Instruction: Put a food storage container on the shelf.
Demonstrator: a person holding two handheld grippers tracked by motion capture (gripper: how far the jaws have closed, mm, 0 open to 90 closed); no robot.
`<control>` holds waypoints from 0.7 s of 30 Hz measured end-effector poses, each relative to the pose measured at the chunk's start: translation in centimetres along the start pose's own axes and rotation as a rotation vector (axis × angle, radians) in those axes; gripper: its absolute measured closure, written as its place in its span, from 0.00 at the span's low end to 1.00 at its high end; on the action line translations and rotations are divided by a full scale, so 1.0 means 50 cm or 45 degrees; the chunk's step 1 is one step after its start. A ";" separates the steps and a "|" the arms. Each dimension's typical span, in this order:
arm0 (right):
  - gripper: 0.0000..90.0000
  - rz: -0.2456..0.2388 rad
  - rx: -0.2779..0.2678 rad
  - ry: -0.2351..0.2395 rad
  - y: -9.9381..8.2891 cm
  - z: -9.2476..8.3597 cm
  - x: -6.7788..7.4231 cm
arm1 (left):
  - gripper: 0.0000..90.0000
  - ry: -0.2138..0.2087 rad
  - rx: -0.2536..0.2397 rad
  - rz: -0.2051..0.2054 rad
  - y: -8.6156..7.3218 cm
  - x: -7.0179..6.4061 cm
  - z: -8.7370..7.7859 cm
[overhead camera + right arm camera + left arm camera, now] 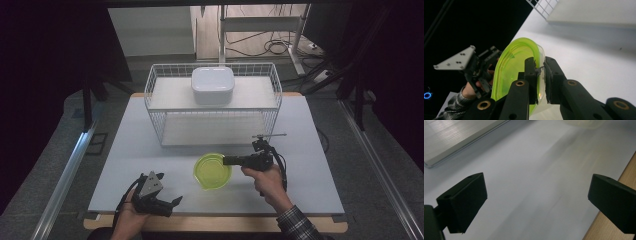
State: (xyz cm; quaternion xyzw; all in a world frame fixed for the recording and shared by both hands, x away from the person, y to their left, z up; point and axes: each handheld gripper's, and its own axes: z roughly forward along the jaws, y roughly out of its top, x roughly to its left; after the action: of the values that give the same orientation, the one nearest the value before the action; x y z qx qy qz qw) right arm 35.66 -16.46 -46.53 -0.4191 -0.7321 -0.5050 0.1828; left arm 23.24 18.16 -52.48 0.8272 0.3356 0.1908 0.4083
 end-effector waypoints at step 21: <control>0.91 -0.036 -0.139 -0.012 0.091 -0.077 0.063 | 0.02 -0.004 0.013 0.007 -0.001 0.001 0.002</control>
State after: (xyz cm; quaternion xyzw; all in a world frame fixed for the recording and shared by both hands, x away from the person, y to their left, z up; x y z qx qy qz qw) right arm 36.87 -17.90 -40.03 -0.4206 -0.7100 -0.5448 0.1490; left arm 23.30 18.15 -52.57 0.8305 0.3336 0.1891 0.4039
